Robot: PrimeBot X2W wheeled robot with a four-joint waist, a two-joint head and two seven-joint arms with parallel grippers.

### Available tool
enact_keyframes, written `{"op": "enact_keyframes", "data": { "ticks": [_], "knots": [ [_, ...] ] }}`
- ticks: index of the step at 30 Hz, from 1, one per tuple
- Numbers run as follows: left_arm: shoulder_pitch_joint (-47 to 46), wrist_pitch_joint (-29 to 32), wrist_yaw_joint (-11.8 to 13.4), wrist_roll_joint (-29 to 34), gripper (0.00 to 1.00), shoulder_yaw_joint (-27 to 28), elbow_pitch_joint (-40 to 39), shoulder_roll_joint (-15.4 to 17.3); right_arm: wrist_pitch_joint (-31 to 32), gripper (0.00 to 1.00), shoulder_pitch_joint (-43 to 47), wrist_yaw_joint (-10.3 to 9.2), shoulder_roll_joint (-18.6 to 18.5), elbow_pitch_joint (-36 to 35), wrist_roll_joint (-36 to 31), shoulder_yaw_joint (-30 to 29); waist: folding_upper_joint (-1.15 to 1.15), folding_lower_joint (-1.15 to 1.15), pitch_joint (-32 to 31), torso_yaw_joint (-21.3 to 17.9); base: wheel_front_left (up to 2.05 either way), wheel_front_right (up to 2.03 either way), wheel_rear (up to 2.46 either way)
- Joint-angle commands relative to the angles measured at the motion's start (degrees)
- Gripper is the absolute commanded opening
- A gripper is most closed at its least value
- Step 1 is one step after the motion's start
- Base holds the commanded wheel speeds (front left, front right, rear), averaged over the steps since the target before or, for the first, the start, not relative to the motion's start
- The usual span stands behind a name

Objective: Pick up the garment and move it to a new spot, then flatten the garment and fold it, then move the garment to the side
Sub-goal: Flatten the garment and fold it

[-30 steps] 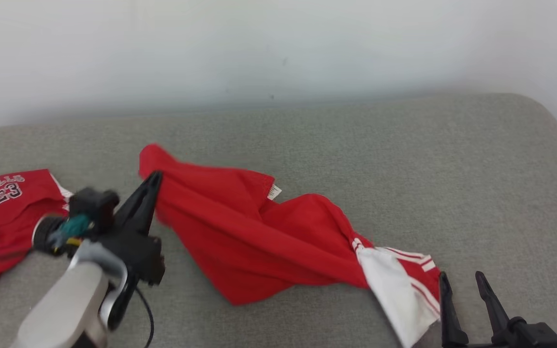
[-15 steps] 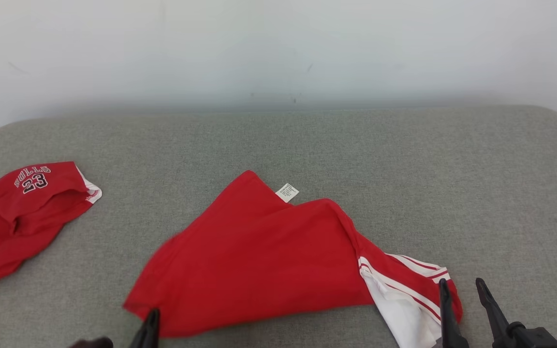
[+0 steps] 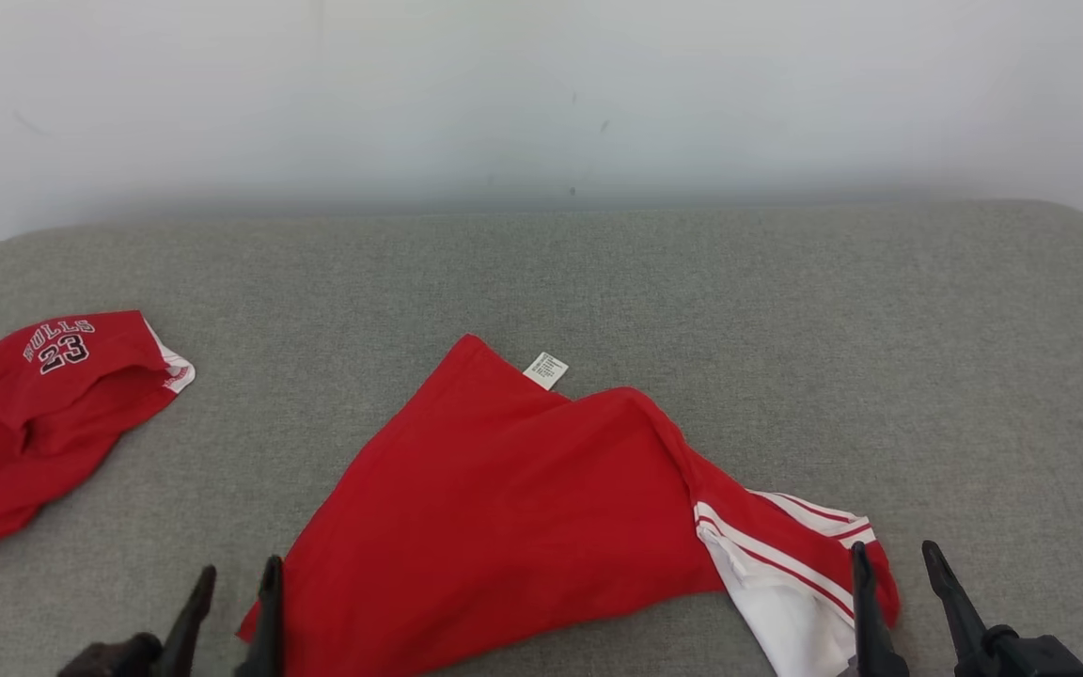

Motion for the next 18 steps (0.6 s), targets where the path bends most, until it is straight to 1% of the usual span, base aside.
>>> {"op": "enact_keyframes", "data": {
  "ticks": [1, 4, 7, 12, 15, 16, 18],
  "knots": [
    [-1.6, -0.2, -0.2, 1.2, 1.0, 1.3, -1.3, 0.9, -0.2, 1.0, -0.6, -0.13, 0.1, 0.1, -0.2, 0.2, 0.0, 0.01, 0.5, -0.6, 0.0, 0.0, 0.0],
    [-4.3, -0.2, -0.6, 2.2, 1.0, 2.5, -1.8, 2.5, -0.2, 1.0, -1.4, -0.13, 0.1, 0.5, 0.2, 0.6, 0.0, 0.01, 1.0, -1.7, 0.0, 0.0, 0.0],
    [-8.1, 0.9, -1.5, 2.9, 1.0, 2.0, -0.9, 4.9, -0.2, 1.0, -1.9, -0.13, 0.1, 0.7, 0.9, 1.0, 0.0, 0.01, 1.5, -3.0, 0.0, 0.0, 0.0],
    [-17.6, 6.4, -3.2, 4.4, 1.0, -2.2, 1.9, 8.1, -0.2, 1.0, -2.9, -0.13, 0.1, 0.9, 1.2, 1.8, 0.0, 0.01, 3.2, -5.2, 0.0, 0.0, 0.0],
    [-24.1, 9.9, -3.8, 3.2, 1.0, -4.8, 4.3, 9.6, -0.2, 1.0, -4.0, -0.13, 0.1, 0.7, 1.2, 2.7, 0.0, 0.01, 4.7, -7.2, 0.0, 0.0, 0.0],
    [-24.1, 9.9, -3.8, 3.2, 1.0, -4.8, 4.3, 9.6, -0.2, 1.0, -4.0, -0.13, 0.1, 0.7, 1.2, 2.7, 0.0, 0.01, 4.7, -7.2, 0.0, 0.0, 0.0],
    [-28.3, 12.8, -4.1, 1.5, 1.0, -6.4, 5.3, 10.2, -0.2, 1.0, -4.8, -0.13, 0.0, 0.4, 1.6, 2.6, 0.0, 0.01, 5.8, -8.4, 0.0, 0.0, 0.0]
  ]
}}
